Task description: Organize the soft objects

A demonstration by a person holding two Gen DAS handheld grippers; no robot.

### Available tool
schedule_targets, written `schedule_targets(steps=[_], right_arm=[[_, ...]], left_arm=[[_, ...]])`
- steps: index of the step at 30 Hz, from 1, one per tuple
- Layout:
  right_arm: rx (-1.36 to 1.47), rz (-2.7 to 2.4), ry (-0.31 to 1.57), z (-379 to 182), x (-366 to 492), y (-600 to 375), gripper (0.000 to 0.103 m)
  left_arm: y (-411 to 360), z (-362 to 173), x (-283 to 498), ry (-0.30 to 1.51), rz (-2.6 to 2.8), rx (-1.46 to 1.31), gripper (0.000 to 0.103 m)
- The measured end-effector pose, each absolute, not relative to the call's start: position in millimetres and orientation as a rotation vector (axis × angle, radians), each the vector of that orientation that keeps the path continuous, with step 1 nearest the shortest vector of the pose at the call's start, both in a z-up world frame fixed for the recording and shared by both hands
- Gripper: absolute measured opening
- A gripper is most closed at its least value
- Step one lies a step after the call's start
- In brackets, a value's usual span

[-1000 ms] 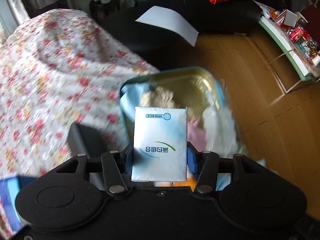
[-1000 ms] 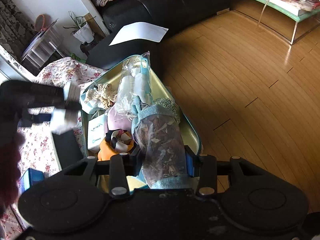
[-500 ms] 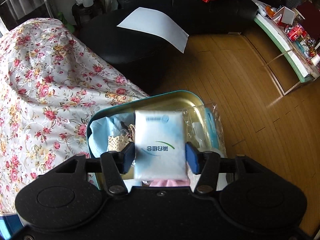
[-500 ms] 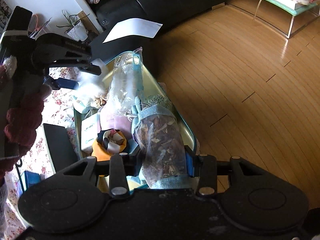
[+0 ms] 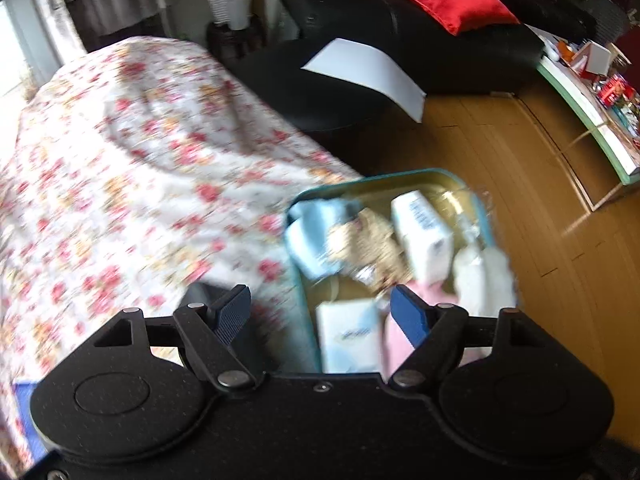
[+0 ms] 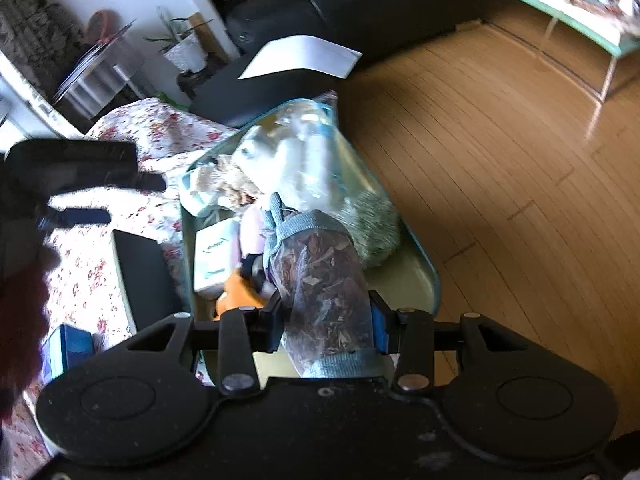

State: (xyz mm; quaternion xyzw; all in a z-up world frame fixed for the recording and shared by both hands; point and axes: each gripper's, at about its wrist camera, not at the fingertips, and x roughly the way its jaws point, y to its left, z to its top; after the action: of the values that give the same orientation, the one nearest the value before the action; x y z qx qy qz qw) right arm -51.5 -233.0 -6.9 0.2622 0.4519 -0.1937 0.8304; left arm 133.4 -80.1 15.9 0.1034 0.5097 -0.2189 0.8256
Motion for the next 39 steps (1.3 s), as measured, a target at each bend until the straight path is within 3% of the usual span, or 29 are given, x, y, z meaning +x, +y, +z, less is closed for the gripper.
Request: schedule_targets(steps=[14,23,39], right_arm=[[0.353,-0.271,0.843,40.1,19.8,-191.4,0.04],[0.355,-0.366,0.834,46.1,-22.1,-202.2,0.04],[0.308,-0.492,0.862,38.7,-107.9,-187.9,0.064]], left_arm=[[12.1,0.8,78.8,1.16,-0.345,0.183,0.072],[18.1,-7.5,51.7,1.184,-0.363,0.182,0.073],[10.1,11.9,-2.6,1.103,-0.362,0.25,0.085]])
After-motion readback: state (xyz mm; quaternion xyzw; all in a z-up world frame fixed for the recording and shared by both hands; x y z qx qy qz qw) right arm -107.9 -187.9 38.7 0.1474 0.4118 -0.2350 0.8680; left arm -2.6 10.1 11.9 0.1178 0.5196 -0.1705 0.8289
